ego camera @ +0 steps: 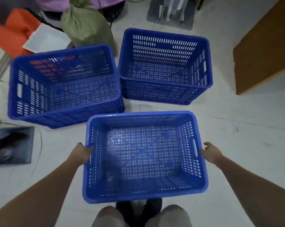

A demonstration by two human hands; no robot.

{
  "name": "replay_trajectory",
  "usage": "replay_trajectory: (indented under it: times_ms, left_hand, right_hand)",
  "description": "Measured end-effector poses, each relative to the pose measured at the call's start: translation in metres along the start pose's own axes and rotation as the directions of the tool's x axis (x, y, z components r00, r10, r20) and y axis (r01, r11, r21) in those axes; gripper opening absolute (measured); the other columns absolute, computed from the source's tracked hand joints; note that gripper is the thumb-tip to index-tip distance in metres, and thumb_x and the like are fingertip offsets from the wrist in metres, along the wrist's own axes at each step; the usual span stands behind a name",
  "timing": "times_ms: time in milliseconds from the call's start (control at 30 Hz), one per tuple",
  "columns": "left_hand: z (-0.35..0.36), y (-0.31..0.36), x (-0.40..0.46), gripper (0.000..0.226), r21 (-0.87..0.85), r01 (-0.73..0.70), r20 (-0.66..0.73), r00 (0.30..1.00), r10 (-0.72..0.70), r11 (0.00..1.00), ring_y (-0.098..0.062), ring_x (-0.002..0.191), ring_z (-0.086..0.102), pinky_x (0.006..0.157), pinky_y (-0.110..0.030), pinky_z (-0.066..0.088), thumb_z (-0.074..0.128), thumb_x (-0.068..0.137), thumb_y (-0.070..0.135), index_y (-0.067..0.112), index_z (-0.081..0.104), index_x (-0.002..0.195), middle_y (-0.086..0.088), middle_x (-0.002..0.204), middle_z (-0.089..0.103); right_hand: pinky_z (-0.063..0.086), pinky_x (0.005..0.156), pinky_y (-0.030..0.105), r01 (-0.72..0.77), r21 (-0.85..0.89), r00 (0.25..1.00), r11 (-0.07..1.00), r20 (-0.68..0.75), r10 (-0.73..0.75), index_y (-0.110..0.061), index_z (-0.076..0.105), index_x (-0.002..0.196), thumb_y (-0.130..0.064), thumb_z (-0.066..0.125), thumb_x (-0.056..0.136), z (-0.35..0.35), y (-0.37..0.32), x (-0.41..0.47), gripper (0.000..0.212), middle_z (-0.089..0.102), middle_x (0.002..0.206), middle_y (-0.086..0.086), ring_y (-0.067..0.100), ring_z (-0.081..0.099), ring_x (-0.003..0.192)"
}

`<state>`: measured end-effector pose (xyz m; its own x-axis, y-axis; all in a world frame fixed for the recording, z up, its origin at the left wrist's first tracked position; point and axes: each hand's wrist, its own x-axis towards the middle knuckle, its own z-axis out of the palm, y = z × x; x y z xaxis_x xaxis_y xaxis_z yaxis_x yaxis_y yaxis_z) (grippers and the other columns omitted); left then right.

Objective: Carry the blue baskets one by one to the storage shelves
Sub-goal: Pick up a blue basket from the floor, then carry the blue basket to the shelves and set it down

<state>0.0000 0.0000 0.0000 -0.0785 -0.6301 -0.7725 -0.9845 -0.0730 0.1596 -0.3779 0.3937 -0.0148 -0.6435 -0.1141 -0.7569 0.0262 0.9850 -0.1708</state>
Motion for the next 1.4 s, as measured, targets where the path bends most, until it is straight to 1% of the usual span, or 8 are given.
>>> replay_trajectory:
  times_ms: [133, 267, 500, 667, 733, 1033, 1167, 1400]
  left_hand:
    - [0.041, -0.022, 0.041, 0.062, -0.226, 0.115, 0.012, 0.993, -0.115, 0.967, -0.045, 0.116, 0.060, 0.098, -0.049, 0.050, 0.063, 0.101, 0.036, -0.006, 0.043, 0.142, -0.028, 0.132, 0.059]
    - [0.055, -0.036, 0.068, 0.064, -0.395, 0.204, 0.035, 0.978, -0.207, 0.896, -0.046, 0.112, 0.064, 0.100, -0.056, 0.053, 0.066, 0.098, 0.041, -0.010, 0.054, 0.134, -0.029, 0.127, 0.064]
    - [0.009, -0.005, 0.004, 0.069, -0.579, 0.222, 0.145, 0.975, -0.169, 0.785, -0.046, 0.116, 0.066, 0.096, -0.059, 0.055, 0.058, 0.098, 0.059, -0.002, 0.062, 0.131, -0.021, 0.126, 0.068]
    - [-0.066, 0.049, -0.110, 0.057, -0.575, 0.078, 0.064, 0.997, -0.050, 0.814, -0.031, 0.069, 0.059, 0.075, -0.046, 0.051, 0.053, 0.100, 0.060, 0.005, 0.062, 0.087, -0.018, 0.089, 0.063]
    - [-0.104, 0.080, -0.160, 0.056, -0.552, -0.008, 0.012, 1.000, 0.017, 0.834, -0.029, 0.064, 0.053, 0.070, -0.045, 0.047, 0.055, 0.100, 0.057, 0.006, 0.059, 0.079, -0.018, 0.083, 0.059]
    - [-0.275, 0.253, -0.373, 0.066, -0.488, -0.376, -0.046, 0.912, 0.407, 0.788, -0.029, 0.051, 0.050, 0.054, -0.039, 0.045, 0.049, 0.099, 0.065, 0.004, 0.055, 0.076, -0.017, 0.064, 0.054]
    - [-0.314, 0.315, -0.434, 0.064, -0.465, -0.522, -0.096, 0.833, 0.545, 0.715, -0.020, 0.041, 0.034, 0.045, -0.025, 0.031, 0.039, 0.099, 0.071, 0.012, 0.046, 0.076, -0.007, 0.060, 0.039]
    - [-0.338, 0.404, -0.497, 0.067, -0.411, -0.654, -0.021, 0.703, 0.710, 0.635, -0.018, 0.042, 0.028, 0.048, -0.028, 0.027, 0.027, 0.102, 0.068, 0.009, 0.045, 0.076, -0.005, 0.050, 0.033]
  right_hand:
    - [0.044, 0.062, 0.034, -0.091, 0.163, 0.992, 0.982, -0.077, 0.105, -0.001, 0.046, 0.141, -0.016, 0.060, 0.097, 0.031, 0.004, 0.045, 0.049, 0.060, 0.090, 0.013, 0.029, 0.058, 0.072]
    - [0.055, 0.073, 0.051, -0.194, 0.308, 0.976, 0.931, -0.033, 0.215, 0.005, 0.059, 0.117, -0.008, 0.055, 0.093, 0.049, 0.019, 0.087, 0.027, 0.067, 0.093, 0.024, 0.039, 0.065, 0.079]
    - [0.049, 0.068, 0.047, -0.255, 0.458, 0.963, 0.852, 0.037, 0.268, 0.008, 0.063, 0.108, -0.006, 0.057, 0.088, -0.008, 0.041, 0.050, 0.025, 0.066, 0.091, 0.024, 0.036, 0.061, 0.077]
    - [0.042, 0.063, 0.041, -0.178, 0.545, 0.981, 0.819, 0.029, 0.194, 0.002, 0.059, 0.084, -0.018, 0.061, 0.095, -0.118, 0.040, -0.080, 0.023, 0.056, 0.068, 0.018, 0.030, 0.050, 0.059]
    - [0.042, 0.058, 0.039, -0.114, 0.615, 0.992, 0.780, 0.022, 0.127, -0.002, 0.054, 0.076, -0.025, 0.063, 0.098, -0.168, 0.038, -0.134, 0.033, 0.048, 0.062, 0.015, 0.029, 0.045, 0.052]
    - [0.031, 0.042, 0.030, 0.082, 0.847, 0.991, 0.525, -0.126, 0.049, -0.014, 0.040, 0.069, -0.074, 0.042, 0.093, -0.373, 0.057, -0.365, 0.064, 0.035, 0.053, 0.006, 0.022, 0.031, 0.040]
    - [0.028, 0.041, 0.027, 0.171, 0.862, 0.965, 0.477, -0.243, 0.094, -0.015, 0.039, 0.073, -0.073, 0.039, 0.095, -0.427, 0.068, -0.441, 0.062, 0.034, 0.049, 0.002, 0.019, 0.029, 0.037]
    - [0.030, 0.041, 0.026, 0.262, 0.859, 0.884, 0.441, -0.397, 0.246, -0.011, 0.042, 0.072, -0.068, 0.035, 0.099, -0.464, 0.100, -0.551, 0.064, 0.035, 0.046, 0.003, 0.018, 0.030, 0.036]
